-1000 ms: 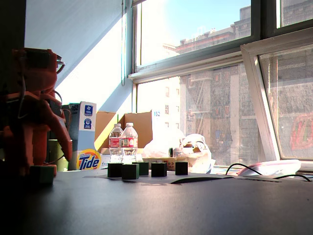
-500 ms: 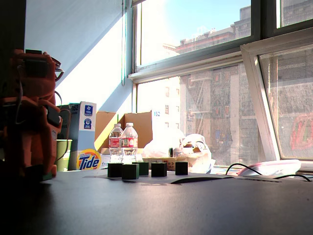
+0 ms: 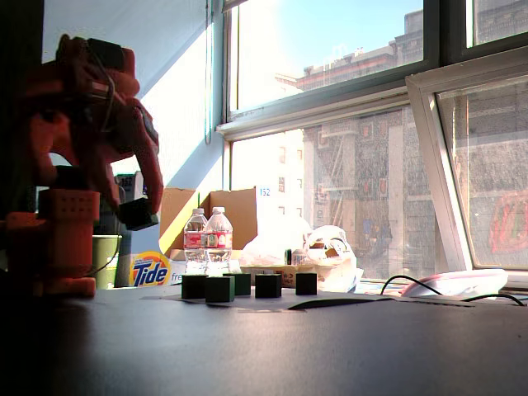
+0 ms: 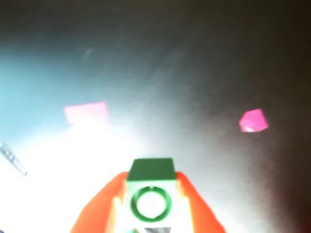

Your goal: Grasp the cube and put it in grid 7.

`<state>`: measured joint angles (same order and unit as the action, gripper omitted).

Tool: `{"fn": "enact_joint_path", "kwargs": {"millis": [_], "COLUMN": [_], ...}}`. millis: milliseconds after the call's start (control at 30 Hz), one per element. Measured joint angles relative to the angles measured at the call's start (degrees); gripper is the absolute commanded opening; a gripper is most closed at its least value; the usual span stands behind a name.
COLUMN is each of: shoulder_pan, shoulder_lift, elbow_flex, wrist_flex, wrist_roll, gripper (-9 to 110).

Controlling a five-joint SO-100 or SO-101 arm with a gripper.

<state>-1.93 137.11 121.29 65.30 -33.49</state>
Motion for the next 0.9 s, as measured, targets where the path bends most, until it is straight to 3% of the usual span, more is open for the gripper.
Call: {"fn": "enact_joint_path", "kwargs": {"millis": [133,367,900], "shoulder_pan": [-18.02,-45.97,-56.07], "shoulder_lift": [-3.69,-11.25,-16.61], "elbow_flex": [-13.10,-19.86,7.38], "wrist_flex": [2.11,-4.57,-30.06], "wrist_roll": [1.32,-1.85,-5.45], "gripper": [0,0,0]}}
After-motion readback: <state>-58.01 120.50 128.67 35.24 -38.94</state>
